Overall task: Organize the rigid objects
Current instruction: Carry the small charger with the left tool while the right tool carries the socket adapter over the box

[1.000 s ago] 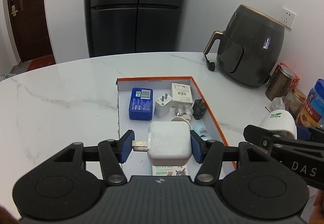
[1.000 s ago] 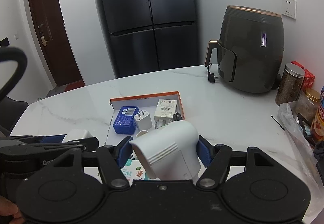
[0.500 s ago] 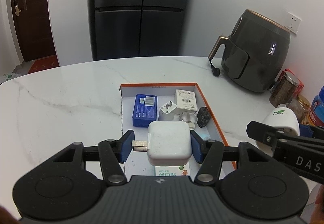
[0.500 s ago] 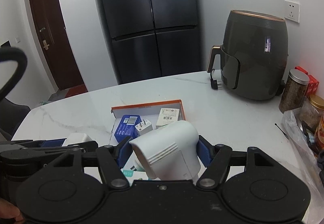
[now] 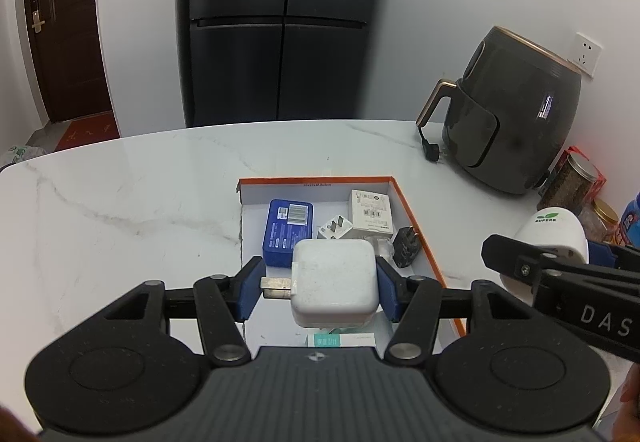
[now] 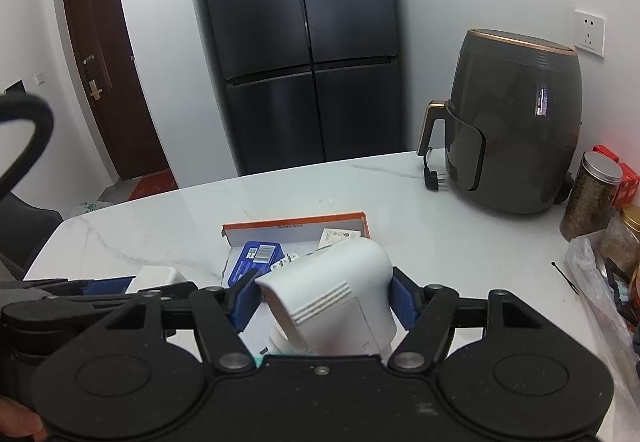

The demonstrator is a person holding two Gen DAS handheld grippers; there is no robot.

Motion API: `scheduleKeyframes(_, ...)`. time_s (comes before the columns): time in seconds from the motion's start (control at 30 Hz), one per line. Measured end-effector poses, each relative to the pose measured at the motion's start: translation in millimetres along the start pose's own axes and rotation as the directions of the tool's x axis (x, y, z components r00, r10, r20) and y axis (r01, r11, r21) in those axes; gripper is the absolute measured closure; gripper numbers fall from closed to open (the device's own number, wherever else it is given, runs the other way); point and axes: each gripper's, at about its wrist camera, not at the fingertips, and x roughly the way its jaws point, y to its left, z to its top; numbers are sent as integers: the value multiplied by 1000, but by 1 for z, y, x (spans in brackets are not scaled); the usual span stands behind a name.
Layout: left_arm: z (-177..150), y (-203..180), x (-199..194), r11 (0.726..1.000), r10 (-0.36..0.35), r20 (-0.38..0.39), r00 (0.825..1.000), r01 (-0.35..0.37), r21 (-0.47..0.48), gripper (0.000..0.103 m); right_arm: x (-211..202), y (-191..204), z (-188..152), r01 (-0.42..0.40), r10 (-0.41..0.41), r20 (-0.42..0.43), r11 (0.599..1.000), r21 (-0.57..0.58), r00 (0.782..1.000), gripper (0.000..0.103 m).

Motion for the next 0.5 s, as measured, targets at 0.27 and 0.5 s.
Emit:
scheduleKeyframes(0.27, 9, -3, 9, 1000, -1, -5, 1000, 1, -1, 45, 9, 0, 8, -2, 2, 6, 1000, -7, 1000, 23)
scheduleKeyframes(0.5, 12, -5, 18, 1000, -5, -17, 1000, 5, 1, 45, 12, 2, 9, -4, 4, 3, 1000, -6, 1000, 23)
